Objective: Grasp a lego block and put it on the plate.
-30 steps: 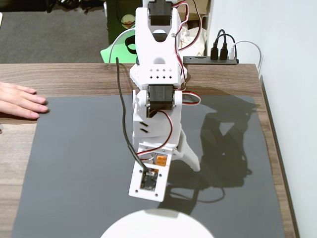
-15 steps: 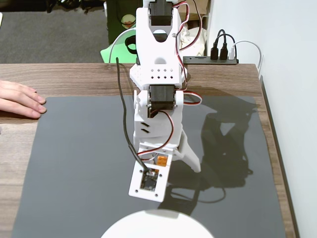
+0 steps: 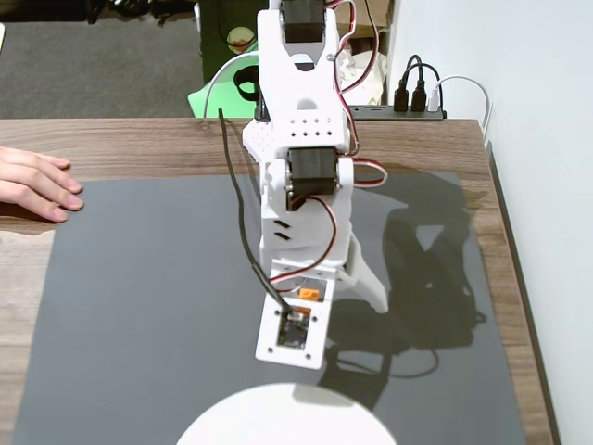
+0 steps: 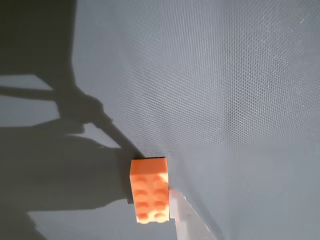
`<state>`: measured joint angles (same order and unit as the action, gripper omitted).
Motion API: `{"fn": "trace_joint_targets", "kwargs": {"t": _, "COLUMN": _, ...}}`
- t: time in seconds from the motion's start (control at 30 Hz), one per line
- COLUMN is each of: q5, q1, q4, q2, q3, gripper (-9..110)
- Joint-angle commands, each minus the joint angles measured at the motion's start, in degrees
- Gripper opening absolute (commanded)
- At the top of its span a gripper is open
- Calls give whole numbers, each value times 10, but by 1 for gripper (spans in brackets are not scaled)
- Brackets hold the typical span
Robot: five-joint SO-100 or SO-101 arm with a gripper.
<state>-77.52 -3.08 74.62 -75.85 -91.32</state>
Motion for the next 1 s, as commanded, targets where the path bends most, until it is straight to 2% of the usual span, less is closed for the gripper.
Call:
{"fn": "trace_joint_targets", "kwargs": {"t": 0.0, "q5": -4, "q1": 4, "q4": 2, "q2": -37, "q3": 3, "gripper": 43}}
{"fn": "trace_joint_targets", "kwargs": {"t": 0.97, "q5": -4, "q1": 11, "q4": -30, "q2": -60, "q3": -61, "gripper": 43}}
